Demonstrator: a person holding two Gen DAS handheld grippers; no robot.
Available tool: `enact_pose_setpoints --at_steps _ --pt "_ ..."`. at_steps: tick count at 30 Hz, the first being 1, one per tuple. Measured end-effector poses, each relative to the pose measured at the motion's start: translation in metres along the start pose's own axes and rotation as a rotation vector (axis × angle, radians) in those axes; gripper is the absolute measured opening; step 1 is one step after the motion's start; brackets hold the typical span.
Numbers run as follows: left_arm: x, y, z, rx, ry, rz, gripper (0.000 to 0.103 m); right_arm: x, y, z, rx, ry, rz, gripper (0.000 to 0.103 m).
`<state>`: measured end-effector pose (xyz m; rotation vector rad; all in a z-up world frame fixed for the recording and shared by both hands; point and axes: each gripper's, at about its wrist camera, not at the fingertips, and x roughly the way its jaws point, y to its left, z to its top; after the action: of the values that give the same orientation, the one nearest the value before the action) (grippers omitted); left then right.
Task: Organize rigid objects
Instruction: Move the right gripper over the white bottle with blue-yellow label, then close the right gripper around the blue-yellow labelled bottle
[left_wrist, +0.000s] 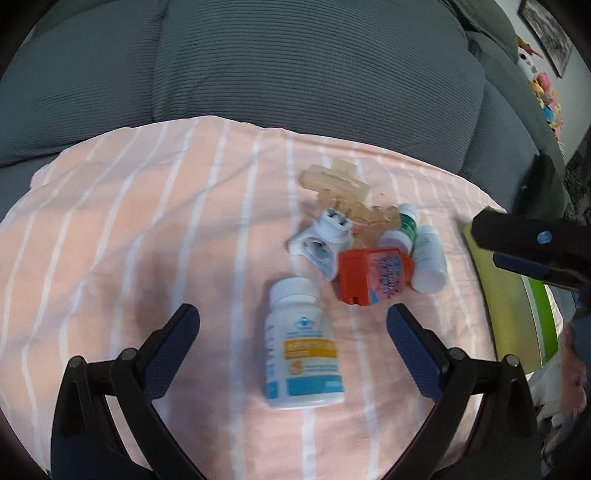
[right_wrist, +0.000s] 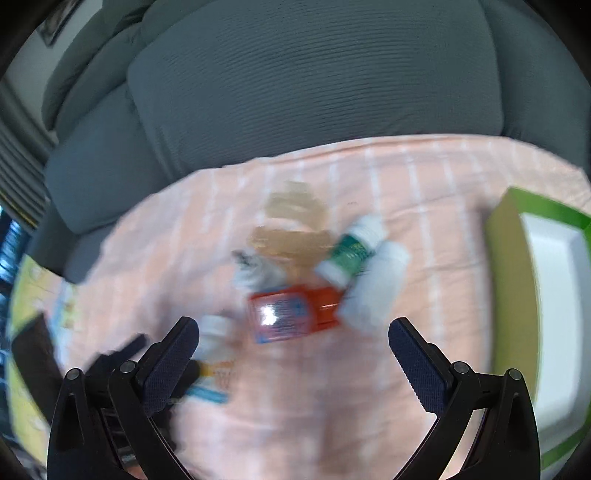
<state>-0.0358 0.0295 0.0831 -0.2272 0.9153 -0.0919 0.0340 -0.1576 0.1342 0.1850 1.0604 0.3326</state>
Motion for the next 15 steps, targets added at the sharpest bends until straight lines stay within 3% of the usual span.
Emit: enact_pose_setpoints --at_steps 3,6,9,11,13,15 --pt "-0.001 0.005 0.0 -0.029 0.016 -0.029 0.096 0.004 0.018 -0.004 0.014 0.009 0.079 0.102" --pt "0.003 0.004 0.0 -0.025 0.04 -0.041 0.092 0.022 0.036 -0.01 0.028 0.059 0.145 0.087" --pt "0.007 0.008 -0.002 -0.034 0.064 -0.034 0.091 0.033 0.049 -0.012 0.038 0.07 0.179 0.071" --pt "0.01 0.011 -0.003 -0.051 0.086 -0.047 0.081 0.042 0.053 -0.014 0.053 0.08 0.182 0.059" --pt "0.014 0.015 -0.005 -0.062 0.107 -0.057 0.076 0.048 0.056 -0.015 0.036 0.099 0.155 0.054" --pt "0.016 0.018 -0.005 -0.068 0.117 -0.067 0.074 0.05 0.05 -0.016 0.055 0.098 0.182 0.054"
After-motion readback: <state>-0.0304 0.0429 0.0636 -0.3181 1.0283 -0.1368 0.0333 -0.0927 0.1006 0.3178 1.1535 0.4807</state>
